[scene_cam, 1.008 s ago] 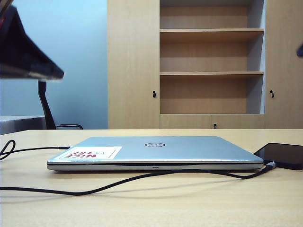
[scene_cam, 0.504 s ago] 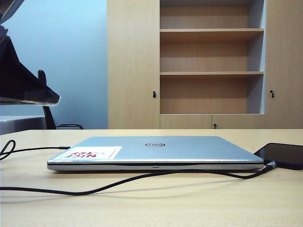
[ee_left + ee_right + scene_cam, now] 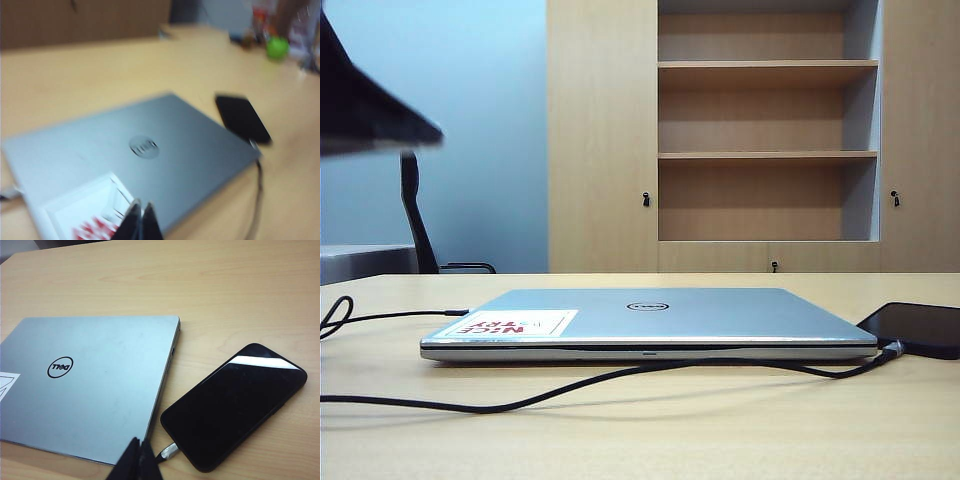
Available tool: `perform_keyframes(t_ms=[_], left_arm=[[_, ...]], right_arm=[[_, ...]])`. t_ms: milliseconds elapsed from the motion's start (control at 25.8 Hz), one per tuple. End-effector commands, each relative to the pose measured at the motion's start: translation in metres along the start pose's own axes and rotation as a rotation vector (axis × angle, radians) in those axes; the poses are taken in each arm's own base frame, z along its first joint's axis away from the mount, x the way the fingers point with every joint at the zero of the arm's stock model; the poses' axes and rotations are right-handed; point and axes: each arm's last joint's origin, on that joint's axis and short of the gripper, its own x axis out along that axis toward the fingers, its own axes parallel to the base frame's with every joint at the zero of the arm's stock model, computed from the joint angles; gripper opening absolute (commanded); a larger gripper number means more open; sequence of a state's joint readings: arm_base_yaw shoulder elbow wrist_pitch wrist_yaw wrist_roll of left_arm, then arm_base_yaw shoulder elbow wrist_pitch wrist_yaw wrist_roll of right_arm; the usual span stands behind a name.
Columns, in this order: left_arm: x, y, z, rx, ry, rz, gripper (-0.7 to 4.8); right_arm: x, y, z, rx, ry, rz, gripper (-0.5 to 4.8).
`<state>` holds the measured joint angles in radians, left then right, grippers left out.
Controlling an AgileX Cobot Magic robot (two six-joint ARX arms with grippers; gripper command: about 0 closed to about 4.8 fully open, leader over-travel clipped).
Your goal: Pick up the charging cable and the phone, plug the charging cable into the charging port on the phone, and finally place them back on the table.
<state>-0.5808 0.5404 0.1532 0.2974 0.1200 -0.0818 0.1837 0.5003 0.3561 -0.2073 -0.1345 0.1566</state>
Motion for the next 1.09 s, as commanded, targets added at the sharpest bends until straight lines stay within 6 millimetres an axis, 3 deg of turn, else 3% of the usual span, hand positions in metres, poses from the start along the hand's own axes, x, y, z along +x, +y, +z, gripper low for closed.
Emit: perform_keyframes(t_ms=[39, 465, 892, 1086], left_arm=[[-0.009, 0.011, 0.009, 0.006, -0.073, 0.089, -0.06], [-0.042, 0.042, 0.008, 0.008, -0.161, 0.422, -0.06], [-0.055, 0.047, -0.024, 0.018, -0.186, 0.524, -0.06], [-0.057, 0.046, -0.026, 0.058, -0.163, 0.527, -0.06]], right_arm=[[-0.001, 0.001, 0.003, -0.003, -0.023, 0.002, -0.05], [-0.001, 0.001, 0.003, -0.003, -0.023, 0.002, -0.05], [-0.001, 0.001, 0.003, -0.003, -0.023, 0.002, -0.05], [-0.001, 0.001, 0.003, -0.003, -0.023, 0.002, -0.05]])
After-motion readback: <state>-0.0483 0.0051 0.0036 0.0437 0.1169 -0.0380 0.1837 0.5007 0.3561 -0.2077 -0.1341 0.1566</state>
